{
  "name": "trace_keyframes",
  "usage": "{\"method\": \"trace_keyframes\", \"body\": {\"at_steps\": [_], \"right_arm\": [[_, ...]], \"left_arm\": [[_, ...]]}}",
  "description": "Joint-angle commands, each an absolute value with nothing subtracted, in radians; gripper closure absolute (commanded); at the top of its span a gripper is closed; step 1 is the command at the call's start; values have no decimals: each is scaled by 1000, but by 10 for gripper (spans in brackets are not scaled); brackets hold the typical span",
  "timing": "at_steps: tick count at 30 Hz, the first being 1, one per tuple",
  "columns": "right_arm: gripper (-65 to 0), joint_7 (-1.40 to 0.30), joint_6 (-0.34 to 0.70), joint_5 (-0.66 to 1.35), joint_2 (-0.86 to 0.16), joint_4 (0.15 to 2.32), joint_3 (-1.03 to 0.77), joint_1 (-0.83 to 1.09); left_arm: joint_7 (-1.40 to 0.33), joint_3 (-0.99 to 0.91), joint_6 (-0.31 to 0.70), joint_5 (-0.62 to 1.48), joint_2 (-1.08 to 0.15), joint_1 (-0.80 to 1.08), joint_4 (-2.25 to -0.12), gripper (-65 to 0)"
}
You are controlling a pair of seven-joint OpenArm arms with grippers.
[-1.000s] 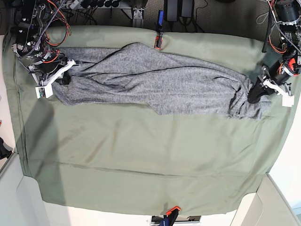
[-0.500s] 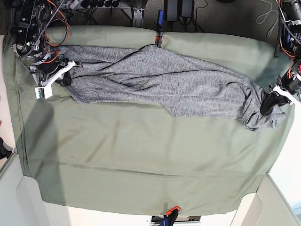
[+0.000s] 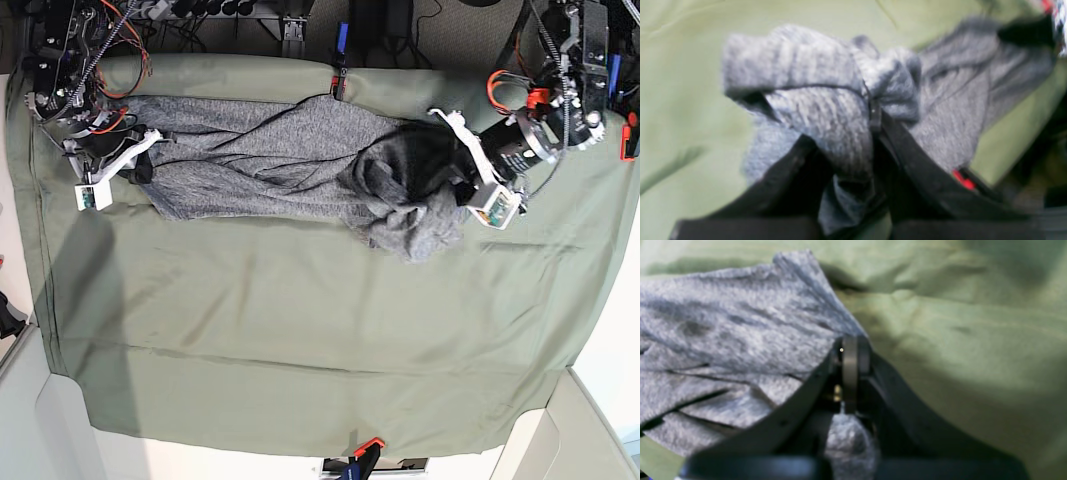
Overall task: Fold the T-shirt properly
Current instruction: 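Fold the held strip end over toward the right gripper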
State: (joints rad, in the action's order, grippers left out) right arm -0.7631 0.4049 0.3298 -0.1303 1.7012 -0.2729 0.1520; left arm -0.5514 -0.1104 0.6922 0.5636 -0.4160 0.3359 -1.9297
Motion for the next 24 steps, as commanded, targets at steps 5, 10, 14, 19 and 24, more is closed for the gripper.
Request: {"method": "trace_keyframes", "body": {"at_steps": [5,10,14,19,24], "right_arm": [[0,-742,453,442,-138,1723,-276,142],[-252,-759,471,509,-138,1756,-287,141],[-371,-777,495,532,-138,1796,-332,142],[-371,-793,486,531,-138,1803,-429,142],[-371,-815,483,527,-138,1789,-466,147]], "left_arm": [[-447,18,698,458,-386,299,-1825,-23],[-454,60,698,466,-366,286,-1768,-341],[-613,60,698,638,-366,286,-1800,-348],[-651,60,698,782,-366,286,-1881,-348],[-652,63,698,825,-366,286,-1893,-348]]}}
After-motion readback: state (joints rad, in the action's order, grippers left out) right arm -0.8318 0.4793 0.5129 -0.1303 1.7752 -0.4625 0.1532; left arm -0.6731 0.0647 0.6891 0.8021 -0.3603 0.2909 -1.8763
